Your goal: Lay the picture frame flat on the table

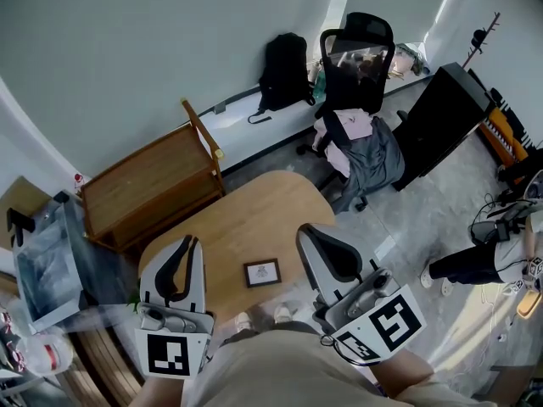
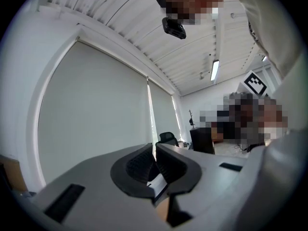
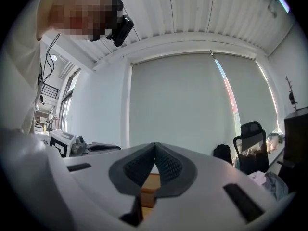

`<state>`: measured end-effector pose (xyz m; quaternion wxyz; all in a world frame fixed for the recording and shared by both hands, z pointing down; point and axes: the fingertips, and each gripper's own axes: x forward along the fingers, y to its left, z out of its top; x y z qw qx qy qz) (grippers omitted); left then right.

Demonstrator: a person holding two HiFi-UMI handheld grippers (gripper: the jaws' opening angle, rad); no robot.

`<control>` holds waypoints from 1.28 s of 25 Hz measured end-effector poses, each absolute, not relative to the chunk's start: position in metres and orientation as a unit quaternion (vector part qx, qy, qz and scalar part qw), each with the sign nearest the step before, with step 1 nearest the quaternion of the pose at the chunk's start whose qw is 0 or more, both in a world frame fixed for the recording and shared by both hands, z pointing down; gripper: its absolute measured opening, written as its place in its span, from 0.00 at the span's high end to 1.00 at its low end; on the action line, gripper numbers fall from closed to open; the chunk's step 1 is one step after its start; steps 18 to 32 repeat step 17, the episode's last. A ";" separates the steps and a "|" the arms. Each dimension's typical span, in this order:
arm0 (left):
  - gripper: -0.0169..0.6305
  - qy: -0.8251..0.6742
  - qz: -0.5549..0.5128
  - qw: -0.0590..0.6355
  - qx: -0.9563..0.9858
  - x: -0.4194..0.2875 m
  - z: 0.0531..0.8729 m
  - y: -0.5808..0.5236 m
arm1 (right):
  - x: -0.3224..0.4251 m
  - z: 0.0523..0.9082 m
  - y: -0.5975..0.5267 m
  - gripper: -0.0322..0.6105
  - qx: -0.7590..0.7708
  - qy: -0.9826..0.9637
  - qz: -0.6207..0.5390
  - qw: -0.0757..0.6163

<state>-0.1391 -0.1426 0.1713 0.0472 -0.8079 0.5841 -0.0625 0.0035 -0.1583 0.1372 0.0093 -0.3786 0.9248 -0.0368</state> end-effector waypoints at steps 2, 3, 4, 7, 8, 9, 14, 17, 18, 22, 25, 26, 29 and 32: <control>0.94 0.584 -0.060 0.047 -0.808 -0.138 0.171 -0.142 | 0.003 0.135 -0.157 0.95 -0.377 0.926 -0.034 0.011; 0.94 0.584 -0.060 0.046 -0.808 -0.138 0.171 -0.141 | 0.003 0.134 -0.157 0.95 -0.376 0.926 -0.032 0.011; 0.94 0.583 -0.060 0.045 -0.809 -0.137 0.170 -0.141 | 0.003 0.134 -0.157 0.95 -0.376 0.926 -0.031 0.010; 0.94 0.579 -0.060 0.041 -0.812 -0.134 0.168 -0.139 | 0.003 0.135 -0.157 0.95 -0.376 0.926 -0.028 0.006; 0.94 0.577 -0.058 0.042 -0.814 -0.133 0.166 -0.138 | 0.003 0.136 -0.156 0.95 -0.376 0.926 -0.027 0.004; 0.94 0.574 -0.055 0.044 -0.816 -0.132 0.163 -0.137 | 0.003 0.137 -0.156 0.95 -0.376 0.926 -0.026 0.002; 0.94 0.568 -0.056 0.047 -0.820 -0.126 0.158 -0.135 | 0.003 0.137 -0.153 0.95 -0.381 0.924 -0.020 -0.004; 0.94 0.563 -0.058 0.047 -0.823 -0.125 0.157 -0.134 | 0.000 0.134 -0.148 0.95 -0.379 0.925 0.000 -0.014; 0.94 0.563 -0.058 0.047 -0.823 -0.125 0.157 -0.134 | 0.000 0.134 -0.148 0.95 -0.379 0.925 0.000 -0.014; 0.94 0.563 -0.058 0.047 -0.823 -0.125 0.157 -0.134 | 0.000 0.134 -0.148 0.95 -0.379 0.925 0.000 -0.014; 0.94 0.563 -0.058 0.047 -0.823 -0.125 0.157 -0.134 | 0.000 0.134 -0.148 0.95 -0.379 0.925 0.000 -0.014; 0.94 0.563 -0.058 0.047 -0.823 -0.125 0.157 -0.134 | 0.000 0.134 -0.148 0.95 -0.379 0.925 0.000 -0.014; 0.94 0.563 -0.058 0.047 -0.823 -0.125 0.157 -0.134 | 0.000 0.134 -0.148 0.95 -0.379 0.925 0.000 -0.014; 0.94 0.563 -0.058 0.047 -0.823 -0.125 0.157 -0.134 | 0.000 0.134 -0.148 0.95 -0.379 0.925 0.000 -0.014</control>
